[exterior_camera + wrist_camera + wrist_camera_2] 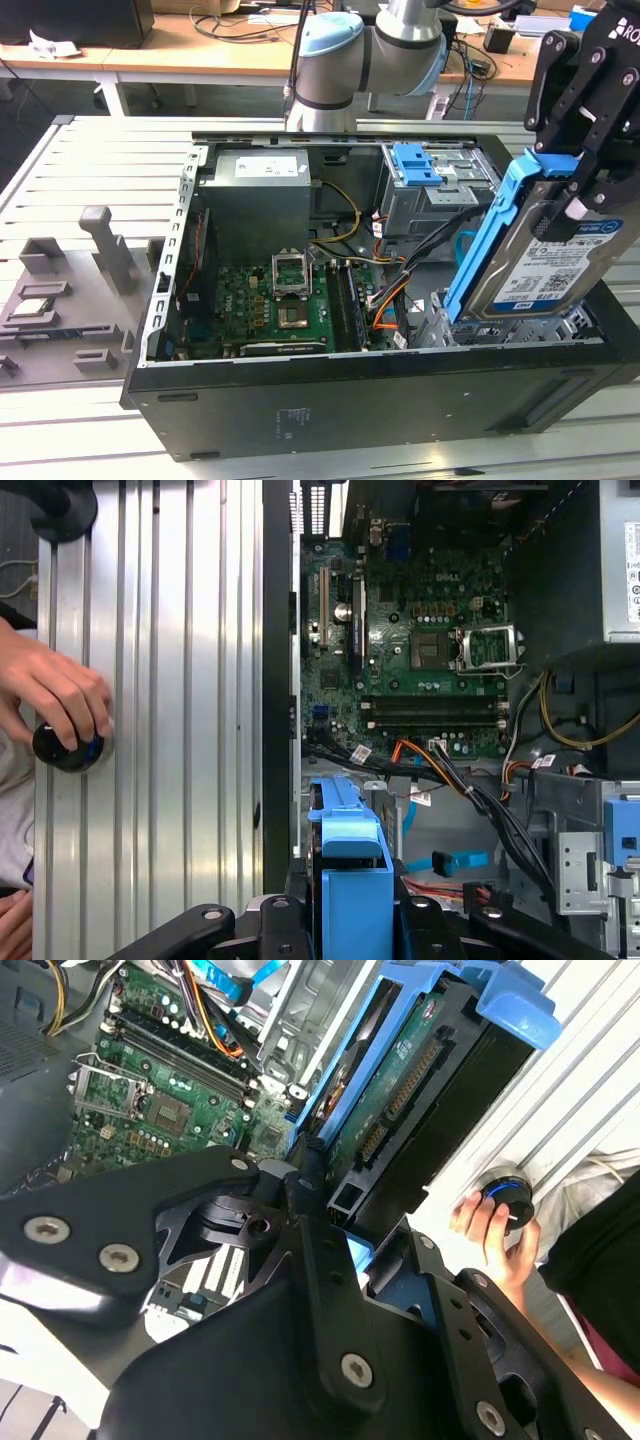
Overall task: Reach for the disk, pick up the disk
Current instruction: 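Pick up the disk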
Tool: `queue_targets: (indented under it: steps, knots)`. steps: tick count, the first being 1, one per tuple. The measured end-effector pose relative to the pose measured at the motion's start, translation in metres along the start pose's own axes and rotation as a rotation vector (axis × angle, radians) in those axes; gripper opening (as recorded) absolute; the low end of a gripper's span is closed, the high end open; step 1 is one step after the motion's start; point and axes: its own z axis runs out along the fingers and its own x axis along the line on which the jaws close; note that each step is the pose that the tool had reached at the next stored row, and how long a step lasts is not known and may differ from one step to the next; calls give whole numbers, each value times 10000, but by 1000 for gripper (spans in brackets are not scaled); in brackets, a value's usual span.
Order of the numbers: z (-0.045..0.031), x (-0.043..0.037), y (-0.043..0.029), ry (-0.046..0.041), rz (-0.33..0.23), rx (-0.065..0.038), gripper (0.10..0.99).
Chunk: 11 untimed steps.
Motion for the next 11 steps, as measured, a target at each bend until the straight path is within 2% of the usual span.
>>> queue_targets:
  steps: [11]
  knots:
    - [24,-39,-73,1,0,-1,365]
